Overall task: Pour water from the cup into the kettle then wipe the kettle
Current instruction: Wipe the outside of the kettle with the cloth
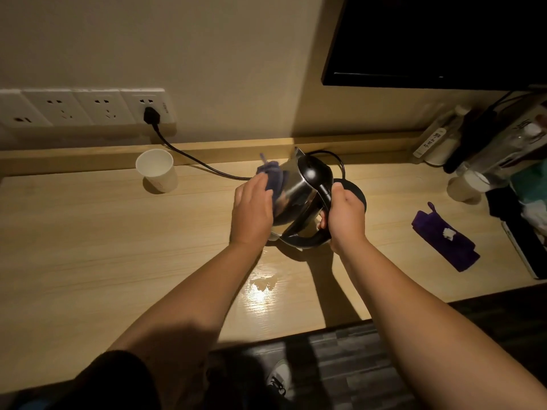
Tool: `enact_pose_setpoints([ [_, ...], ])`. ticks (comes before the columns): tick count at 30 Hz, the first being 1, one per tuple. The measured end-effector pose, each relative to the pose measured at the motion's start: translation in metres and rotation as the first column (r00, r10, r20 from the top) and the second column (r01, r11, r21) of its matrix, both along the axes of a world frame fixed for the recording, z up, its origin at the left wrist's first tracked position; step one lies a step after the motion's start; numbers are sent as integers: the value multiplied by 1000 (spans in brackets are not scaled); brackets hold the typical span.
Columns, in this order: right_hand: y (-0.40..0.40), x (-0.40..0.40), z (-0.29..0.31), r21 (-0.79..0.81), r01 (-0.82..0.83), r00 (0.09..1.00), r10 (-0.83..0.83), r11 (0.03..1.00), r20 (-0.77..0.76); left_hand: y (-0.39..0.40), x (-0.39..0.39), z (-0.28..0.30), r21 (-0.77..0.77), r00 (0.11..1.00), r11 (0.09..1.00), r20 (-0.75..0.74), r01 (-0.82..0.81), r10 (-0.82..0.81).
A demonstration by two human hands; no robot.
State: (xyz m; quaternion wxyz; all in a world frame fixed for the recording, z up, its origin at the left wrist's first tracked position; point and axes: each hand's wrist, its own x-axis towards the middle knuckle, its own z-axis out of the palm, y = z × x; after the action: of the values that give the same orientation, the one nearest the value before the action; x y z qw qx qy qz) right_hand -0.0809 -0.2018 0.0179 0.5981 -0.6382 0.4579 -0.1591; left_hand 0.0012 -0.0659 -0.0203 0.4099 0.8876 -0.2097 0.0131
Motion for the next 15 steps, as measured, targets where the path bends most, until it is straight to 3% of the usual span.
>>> enact_pose_setpoints([
  [3, -1, 5, 2, 3, 5, 1000, -5, 1000, -1, -2, -1, 6, 151, 919, 969, 316, 195, -235],
  [5, -6, 6, 3, 62, 22, 1000, -23, 998, 14, 0, 1, 0, 261, 827, 920, 413, 294, -381],
  [9, -10, 7, 2, 80, 23, 1000, -24, 996, 8, 3, 3, -6, 380, 708, 842, 465, 382, -531],
  [15, -8, 9, 1, 122, 30, 1000, -30, 992, 3, 2, 2, 2, 442, 676, 825, 490, 352, -550],
])
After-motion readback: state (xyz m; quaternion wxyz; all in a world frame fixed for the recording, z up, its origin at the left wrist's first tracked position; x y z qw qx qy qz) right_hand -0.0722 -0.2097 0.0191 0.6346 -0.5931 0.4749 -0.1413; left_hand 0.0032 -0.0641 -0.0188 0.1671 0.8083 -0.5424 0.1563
